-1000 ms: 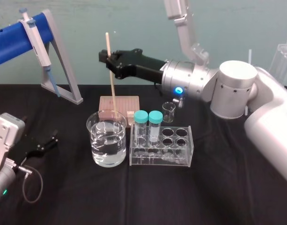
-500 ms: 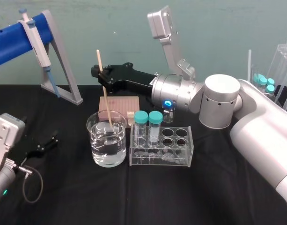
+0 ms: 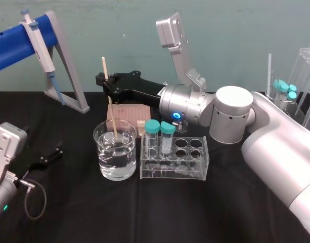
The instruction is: Hold the thermometer with one hand and immerse one end into the beaker, then reinsert it into the test tube rack.
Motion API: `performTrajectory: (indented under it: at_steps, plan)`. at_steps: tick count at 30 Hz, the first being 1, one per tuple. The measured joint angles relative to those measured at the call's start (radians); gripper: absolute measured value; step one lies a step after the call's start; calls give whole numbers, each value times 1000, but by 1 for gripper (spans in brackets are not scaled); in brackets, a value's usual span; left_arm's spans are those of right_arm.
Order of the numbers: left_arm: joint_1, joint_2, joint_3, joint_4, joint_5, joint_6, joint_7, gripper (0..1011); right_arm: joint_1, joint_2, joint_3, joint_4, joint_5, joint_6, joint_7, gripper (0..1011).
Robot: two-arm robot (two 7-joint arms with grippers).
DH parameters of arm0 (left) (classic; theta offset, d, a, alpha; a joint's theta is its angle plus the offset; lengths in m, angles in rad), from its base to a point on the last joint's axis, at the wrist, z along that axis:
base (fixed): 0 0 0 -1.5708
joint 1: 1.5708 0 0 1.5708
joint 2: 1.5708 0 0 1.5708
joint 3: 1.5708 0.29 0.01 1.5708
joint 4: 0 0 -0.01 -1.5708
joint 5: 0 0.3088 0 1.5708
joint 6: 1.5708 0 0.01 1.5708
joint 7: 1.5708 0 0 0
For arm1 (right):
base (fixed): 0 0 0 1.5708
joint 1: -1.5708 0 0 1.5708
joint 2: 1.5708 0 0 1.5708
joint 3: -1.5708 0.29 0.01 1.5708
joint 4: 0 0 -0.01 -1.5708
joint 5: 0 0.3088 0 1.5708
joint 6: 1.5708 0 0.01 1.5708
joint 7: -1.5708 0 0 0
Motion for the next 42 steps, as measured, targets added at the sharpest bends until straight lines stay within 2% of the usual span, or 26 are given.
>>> performTrajectory:
  at_steps: [15,42]
  plan:
    - [0,0,0,0,0,0,0,1004,-1,-34,16,44,-32,-15,16,55]
    - [0,0,0,0,0,0,0,1004,-10,-61,26,90,-79,-19,28,54]
